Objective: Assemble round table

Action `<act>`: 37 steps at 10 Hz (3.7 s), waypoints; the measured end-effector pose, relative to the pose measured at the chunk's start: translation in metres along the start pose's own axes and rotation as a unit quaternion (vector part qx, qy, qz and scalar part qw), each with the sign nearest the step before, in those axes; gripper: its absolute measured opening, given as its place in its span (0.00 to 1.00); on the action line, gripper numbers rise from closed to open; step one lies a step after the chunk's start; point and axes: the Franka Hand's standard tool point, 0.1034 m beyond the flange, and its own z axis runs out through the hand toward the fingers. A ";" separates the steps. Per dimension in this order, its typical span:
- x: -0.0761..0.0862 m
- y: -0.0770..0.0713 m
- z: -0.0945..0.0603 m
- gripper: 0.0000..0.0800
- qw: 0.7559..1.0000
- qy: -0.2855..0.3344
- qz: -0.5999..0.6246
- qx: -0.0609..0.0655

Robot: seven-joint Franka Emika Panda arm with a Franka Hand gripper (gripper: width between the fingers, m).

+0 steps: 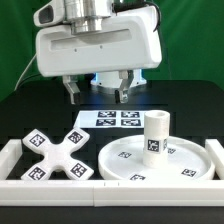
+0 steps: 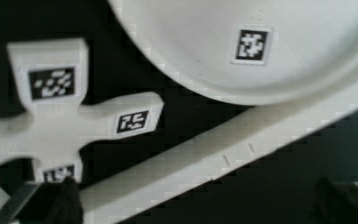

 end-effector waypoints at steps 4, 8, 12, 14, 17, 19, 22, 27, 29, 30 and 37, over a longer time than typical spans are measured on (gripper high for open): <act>-0.004 0.012 0.006 0.81 0.979 -0.008 -0.204 -0.014; 0.029 0.038 0.017 0.81 0.952 -0.048 -0.298 -0.044; 0.022 0.037 0.031 0.81 0.948 -0.119 -0.288 -0.065; 0.018 0.036 0.031 0.81 0.934 -0.191 -0.293 -0.077; 0.026 0.043 0.033 0.81 0.897 -0.305 -0.303 -0.106; 0.023 0.049 0.037 0.81 0.882 -0.363 -0.272 -0.126; 0.025 0.052 0.039 0.81 0.879 -0.371 -0.270 -0.130; 0.027 0.066 0.057 0.81 0.881 -0.371 -0.260 -0.135; 0.028 0.067 0.058 0.81 0.882 -0.369 -0.259 -0.136; 0.028 0.067 0.062 0.81 0.884 -0.363 -0.261 -0.137; 0.029 0.069 0.075 0.81 0.891 -0.346 -0.260 -0.139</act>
Offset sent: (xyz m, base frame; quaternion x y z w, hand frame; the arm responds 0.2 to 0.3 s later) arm 0.0000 0.0000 0.0000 0.0000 0.0000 -0.2571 0.9664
